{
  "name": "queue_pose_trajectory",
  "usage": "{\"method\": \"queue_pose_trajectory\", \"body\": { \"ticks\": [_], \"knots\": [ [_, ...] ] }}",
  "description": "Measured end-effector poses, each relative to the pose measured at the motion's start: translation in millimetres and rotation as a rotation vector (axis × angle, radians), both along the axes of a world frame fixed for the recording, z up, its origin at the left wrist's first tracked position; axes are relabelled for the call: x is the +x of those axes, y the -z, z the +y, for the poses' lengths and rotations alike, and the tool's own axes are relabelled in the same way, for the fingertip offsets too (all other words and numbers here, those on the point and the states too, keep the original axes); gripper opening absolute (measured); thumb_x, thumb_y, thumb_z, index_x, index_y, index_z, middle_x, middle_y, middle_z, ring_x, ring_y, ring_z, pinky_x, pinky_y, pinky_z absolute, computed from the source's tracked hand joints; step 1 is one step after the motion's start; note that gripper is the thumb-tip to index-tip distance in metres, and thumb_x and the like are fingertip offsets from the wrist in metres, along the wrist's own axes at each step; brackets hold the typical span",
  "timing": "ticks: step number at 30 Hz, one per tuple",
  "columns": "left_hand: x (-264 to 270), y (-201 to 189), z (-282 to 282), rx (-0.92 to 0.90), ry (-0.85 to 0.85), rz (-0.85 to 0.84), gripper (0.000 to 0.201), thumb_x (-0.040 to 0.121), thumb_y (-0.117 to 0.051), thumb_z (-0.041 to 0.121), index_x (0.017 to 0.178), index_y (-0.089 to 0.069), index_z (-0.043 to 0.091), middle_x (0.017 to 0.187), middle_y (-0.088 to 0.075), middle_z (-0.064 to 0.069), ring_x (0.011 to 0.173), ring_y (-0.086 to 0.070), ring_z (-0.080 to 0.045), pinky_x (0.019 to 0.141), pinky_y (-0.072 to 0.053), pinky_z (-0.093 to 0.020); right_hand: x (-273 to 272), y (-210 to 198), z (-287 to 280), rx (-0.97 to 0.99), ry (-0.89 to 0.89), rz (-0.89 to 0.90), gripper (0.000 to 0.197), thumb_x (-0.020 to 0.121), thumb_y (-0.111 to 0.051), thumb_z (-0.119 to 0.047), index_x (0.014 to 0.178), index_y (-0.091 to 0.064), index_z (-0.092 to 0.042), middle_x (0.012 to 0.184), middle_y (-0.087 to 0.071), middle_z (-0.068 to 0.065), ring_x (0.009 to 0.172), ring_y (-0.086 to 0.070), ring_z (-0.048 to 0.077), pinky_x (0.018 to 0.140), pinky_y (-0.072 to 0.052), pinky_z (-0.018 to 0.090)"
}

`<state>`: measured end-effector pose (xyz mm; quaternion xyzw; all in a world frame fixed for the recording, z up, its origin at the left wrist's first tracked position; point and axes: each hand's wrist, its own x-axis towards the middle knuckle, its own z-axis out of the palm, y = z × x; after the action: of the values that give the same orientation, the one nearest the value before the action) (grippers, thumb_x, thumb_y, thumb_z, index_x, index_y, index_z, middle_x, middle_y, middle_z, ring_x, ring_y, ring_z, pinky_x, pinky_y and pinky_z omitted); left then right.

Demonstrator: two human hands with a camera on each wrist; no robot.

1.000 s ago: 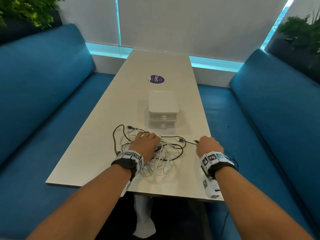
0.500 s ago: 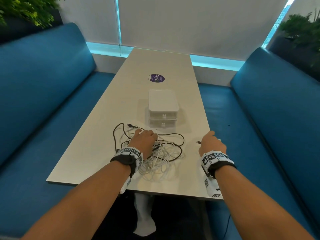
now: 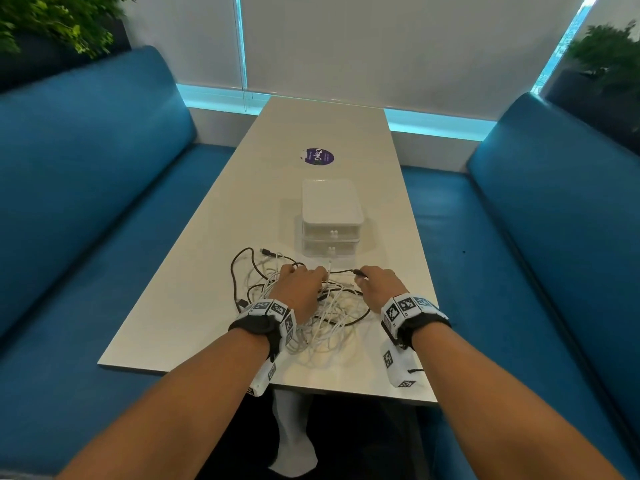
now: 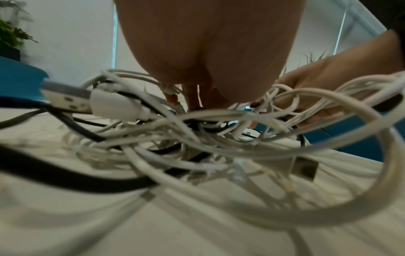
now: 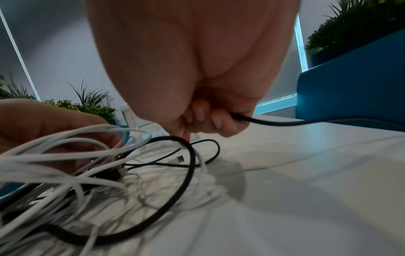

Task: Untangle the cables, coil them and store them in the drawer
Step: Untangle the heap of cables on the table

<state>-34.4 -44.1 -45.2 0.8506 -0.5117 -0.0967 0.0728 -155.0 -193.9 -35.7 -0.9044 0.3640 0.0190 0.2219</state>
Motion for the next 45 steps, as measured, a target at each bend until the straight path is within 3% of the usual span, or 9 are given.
{"method": "queue_pose_trajectory", "body": {
  "ticks": [6,11,14,17,21,27,31,37,45],
  "knots": [
    [-3,-1,0,-0.084,0.000,-0.061,0.021,0.103,-0.031,0.025,0.109,-0.051,0.023,0.098,-0.064,-0.001,0.102,-0.056,-0.026,0.105,-0.024,-0.044,11,3,5,-0.034,0.020,0.020,0.029,0.095,-0.055,-0.025,0.123,-0.063,-0.018,0.118,-0.063,0.011,0.102,-0.063,0.032,0.078,-0.047,0.031],
    [-8,-7,-9,-0.292,-0.050,-0.033,0.034,0.097,-0.044,0.010,0.130,-0.047,0.016,0.126,-0.053,-0.003,0.116,-0.049,-0.025,0.106,-0.029,-0.040,14,4,6,-0.083,-0.042,0.006,0.021,0.096,-0.053,-0.023,0.107,-0.070,-0.020,0.105,-0.069,0.010,0.090,-0.065,0.031,0.078,-0.055,0.036],
    [-15,-14,-20,-0.484,-0.030,0.155,0.054,0.082,-0.044,-0.015,0.130,-0.042,0.009,0.119,-0.047,-0.007,0.100,-0.047,-0.022,0.084,-0.039,-0.026,12,0,8,-0.110,0.015,-0.042,0.020,0.098,-0.049,-0.026,0.107,-0.063,-0.014,0.099,-0.066,0.012,0.086,-0.064,0.033,0.077,-0.055,0.040],
    [-20,-15,-30,-0.428,-0.046,0.261,0.040,0.087,-0.040,-0.012,0.120,-0.041,0.012,0.103,-0.048,-0.004,0.083,-0.046,-0.020,0.063,-0.035,-0.022,6,-5,9,-0.059,0.087,-0.176,0.021,0.100,-0.046,-0.029,0.110,-0.054,-0.013,0.092,-0.061,0.010,0.083,-0.063,0.033,0.072,-0.053,0.039],
    [-15,1,-34,-0.201,-0.050,0.221,0.044,0.104,-0.039,0.014,0.147,-0.030,0.011,0.125,-0.051,-0.015,0.111,-0.052,-0.032,0.089,-0.046,-0.042,-6,-20,2,0.071,0.083,-0.342,0.019,0.099,-0.048,-0.029,0.107,-0.054,-0.013,0.087,-0.064,0.007,0.076,-0.061,0.025,0.061,-0.045,0.032],
    [-16,4,-38,-0.214,-0.020,0.004,0.027,0.106,-0.040,0.024,0.116,-0.062,0.011,0.111,-0.049,-0.012,0.101,-0.048,-0.031,0.085,-0.044,-0.042,-8,-27,0,0.113,0.079,-0.400,0.024,0.100,-0.048,-0.037,0.092,-0.055,-0.014,0.079,-0.059,0.000,0.070,-0.053,0.016,0.054,-0.033,0.025],
    [-20,5,-38,-0.281,-0.028,0.000,0.027,0.106,-0.039,0.027,0.117,-0.062,0.016,0.110,-0.049,-0.007,0.100,-0.045,-0.027,0.085,-0.040,-0.040,-4,-23,4,0.156,0.109,-0.377,0.032,0.095,-0.055,-0.046,0.095,-0.062,-0.014,0.087,-0.063,0.002,0.079,-0.057,0.018,0.068,-0.039,0.029],
    [-22,7,-30,-0.117,0.001,-0.047,0.034,0.107,-0.030,0.039,0.122,-0.058,0.026,0.120,-0.057,0.001,0.117,-0.044,-0.024,0.099,-0.032,-0.045,6,-12,11,0.018,-0.025,-0.166,0.029,0.103,-0.041,-0.023,0.108,-0.063,-0.004,0.105,-0.067,0.019,0.099,-0.061,0.036,0.078,-0.047,0.037],
    [-14,9,-14,-0.046,0.047,-0.190,0.036,0.107,-0.030,0.035,0.113,-0.064,0.025,0.111,-0.063,0.003,0.115,-0.048,-0.024,0.102,-0.028,-0.048,-20,-15,-22,-0.044,0.144,-0.133,0.027,0.104,-0.036,-0.016,0.117,-0.057,-0.005,0.112,-0.061,0.018,0.100,-0.060,0.035,0.079,-0.046,0.036]
  ]
}}
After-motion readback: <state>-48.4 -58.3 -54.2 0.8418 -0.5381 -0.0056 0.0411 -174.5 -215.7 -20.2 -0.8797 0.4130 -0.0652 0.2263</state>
